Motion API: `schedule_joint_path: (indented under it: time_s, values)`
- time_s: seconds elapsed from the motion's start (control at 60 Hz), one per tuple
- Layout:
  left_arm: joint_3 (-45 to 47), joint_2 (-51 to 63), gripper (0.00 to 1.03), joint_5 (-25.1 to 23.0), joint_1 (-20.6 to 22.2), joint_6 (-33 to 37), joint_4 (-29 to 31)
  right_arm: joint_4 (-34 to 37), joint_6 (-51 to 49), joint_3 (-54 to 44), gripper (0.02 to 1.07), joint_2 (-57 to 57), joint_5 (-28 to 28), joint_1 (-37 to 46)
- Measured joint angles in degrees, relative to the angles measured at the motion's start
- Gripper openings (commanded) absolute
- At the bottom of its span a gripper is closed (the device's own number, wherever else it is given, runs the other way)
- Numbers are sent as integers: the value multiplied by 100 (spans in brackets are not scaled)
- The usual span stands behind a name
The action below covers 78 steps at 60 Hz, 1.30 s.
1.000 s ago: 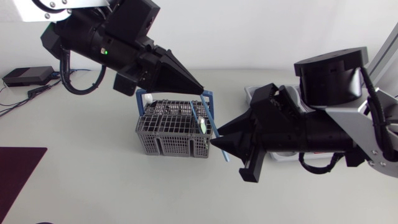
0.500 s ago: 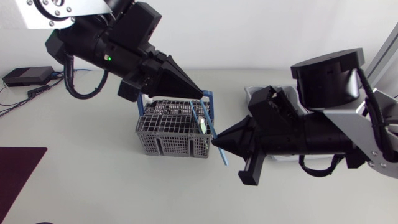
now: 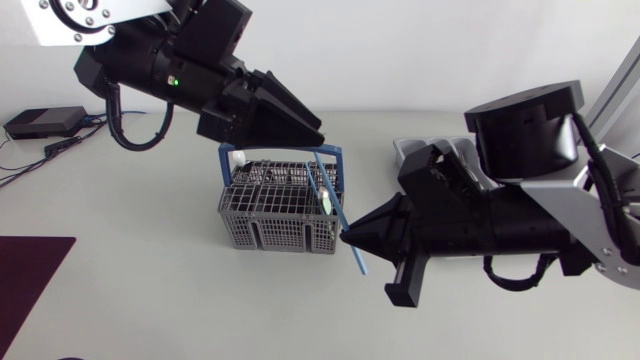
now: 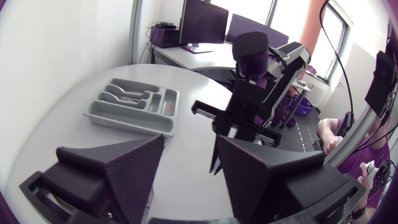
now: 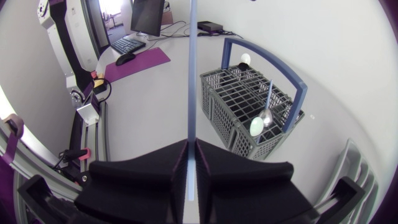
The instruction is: Unload the cutlery basket into the drawer organizer.
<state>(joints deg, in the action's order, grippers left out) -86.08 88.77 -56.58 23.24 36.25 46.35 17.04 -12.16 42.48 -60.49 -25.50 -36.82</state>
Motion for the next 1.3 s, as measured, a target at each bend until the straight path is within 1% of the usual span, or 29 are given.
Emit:
schedule_joint_path:
  time_s: [0.183, 0.267, 0.333, 0.4, 0.467, 0.567, 0.667, 0.8, 0.983, 1.117, 1.3]
  values:
    - [0, -203, 99, 4, -555, -710, -765, 518, -157, -151, 8, 472, -7, 201]
    - [0, -319, 99, 4, -835, -920, -960, 737, -280, -210, 8, 721, -101, 601]
    - [0, -367, 99, 7, -986, -951, -1029, 879, -420, -227, 8, 844, -227, 997]
    - [44, -382, 99, 31, -1051, -942, -1071, 933, -542, -236, 8, 887, -328, 1445]
    - [254, -442, 99, 199, -1047, -857, -1095, 942, -654, -238, 8, 868, -352, 1908]
    - [739, -498, 99, 601, -951, -577, -1099, 911, -765, -238, 8, 678, -389, 2566]
    - [1213, -496, 99, 988, -804, -446, -1355, 743, -782, -234, 8, 210, -354, 3093]
    - [1646, -494, 99, 1425, -564, -431, -1746, 481, -758, -188, 8, -590, -33, 3593]
    - [1998, -450, 99, 2033, -111, -568, -2267, 179, -688, 136, 8, -1495, 299, 3954]
    - [2247, -426, 99, 2409, 96, -761, -2575, 59, -581, 466, 9, -2146, 459, 4170]
    - [2347, -376, 99, 2653, 238, -1005, -2697, 50, -450, 914, 10, -2953, 632, 4251]
